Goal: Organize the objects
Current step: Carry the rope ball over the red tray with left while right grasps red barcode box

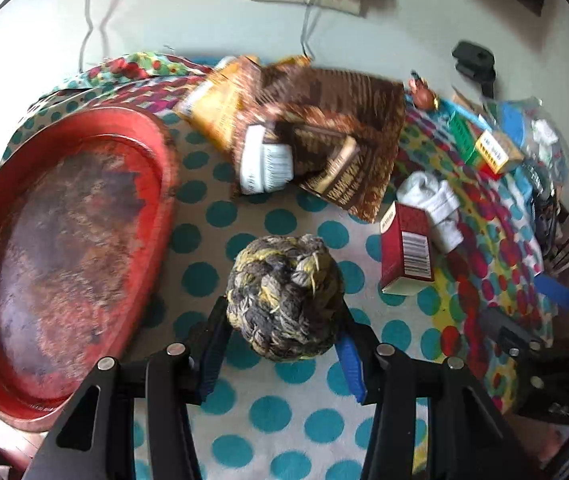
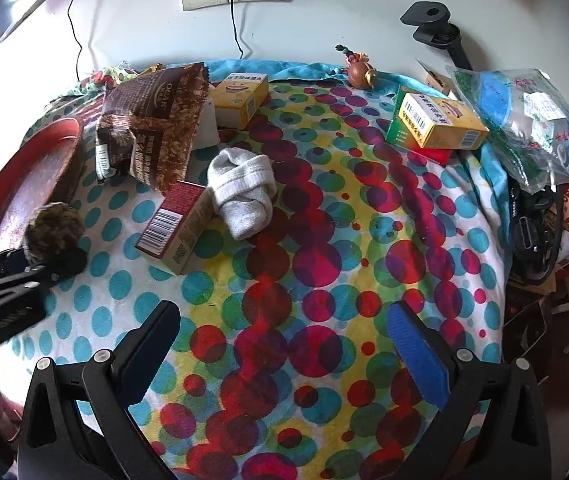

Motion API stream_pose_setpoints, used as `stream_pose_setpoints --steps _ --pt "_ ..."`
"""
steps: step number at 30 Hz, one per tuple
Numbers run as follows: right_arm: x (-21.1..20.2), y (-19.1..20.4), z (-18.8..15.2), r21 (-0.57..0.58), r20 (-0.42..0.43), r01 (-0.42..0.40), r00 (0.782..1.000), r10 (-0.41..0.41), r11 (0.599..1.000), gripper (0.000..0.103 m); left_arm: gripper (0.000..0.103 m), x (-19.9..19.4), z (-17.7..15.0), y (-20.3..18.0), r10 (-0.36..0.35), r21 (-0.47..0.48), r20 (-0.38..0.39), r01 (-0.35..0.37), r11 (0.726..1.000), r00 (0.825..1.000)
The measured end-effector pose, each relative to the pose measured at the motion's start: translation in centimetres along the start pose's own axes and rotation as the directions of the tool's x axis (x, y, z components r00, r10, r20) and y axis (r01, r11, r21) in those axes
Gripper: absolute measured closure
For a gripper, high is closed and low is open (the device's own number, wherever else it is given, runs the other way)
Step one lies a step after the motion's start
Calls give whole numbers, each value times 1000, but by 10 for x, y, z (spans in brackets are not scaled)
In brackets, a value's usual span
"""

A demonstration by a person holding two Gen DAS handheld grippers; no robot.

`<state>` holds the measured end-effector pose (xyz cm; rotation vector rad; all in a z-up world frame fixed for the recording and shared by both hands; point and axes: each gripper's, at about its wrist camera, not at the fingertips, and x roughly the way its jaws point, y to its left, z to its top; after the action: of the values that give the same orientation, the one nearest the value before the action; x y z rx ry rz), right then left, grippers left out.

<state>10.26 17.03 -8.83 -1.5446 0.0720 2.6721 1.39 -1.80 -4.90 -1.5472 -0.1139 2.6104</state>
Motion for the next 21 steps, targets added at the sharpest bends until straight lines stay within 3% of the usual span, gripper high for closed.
stream_pose_setpoints --steps 7,12,14,18,21 --pt "-7 22 1 -11 47 -95 994 95 995 2 53 -42 5 38 84 -42 87 -80 996 993" --pt "-1 45 7 -39 44 -142 989 143 989 24 53 -50 5 85 144 -109 96 -133 985 985" --pt "6 52 12 -18 34 -169 985 170 985 27 53 -49 4 105 164 -134 80 -152 979 983" --pt "20 62 19 23 24 -169 985 168 985 47 53 -41 1 128 167 -136 54 -159 978 984" --pt "32 68 23 50 5 -158 987 158 986 52 53 -37 -1 142 169 -148 45 -160 976 985"
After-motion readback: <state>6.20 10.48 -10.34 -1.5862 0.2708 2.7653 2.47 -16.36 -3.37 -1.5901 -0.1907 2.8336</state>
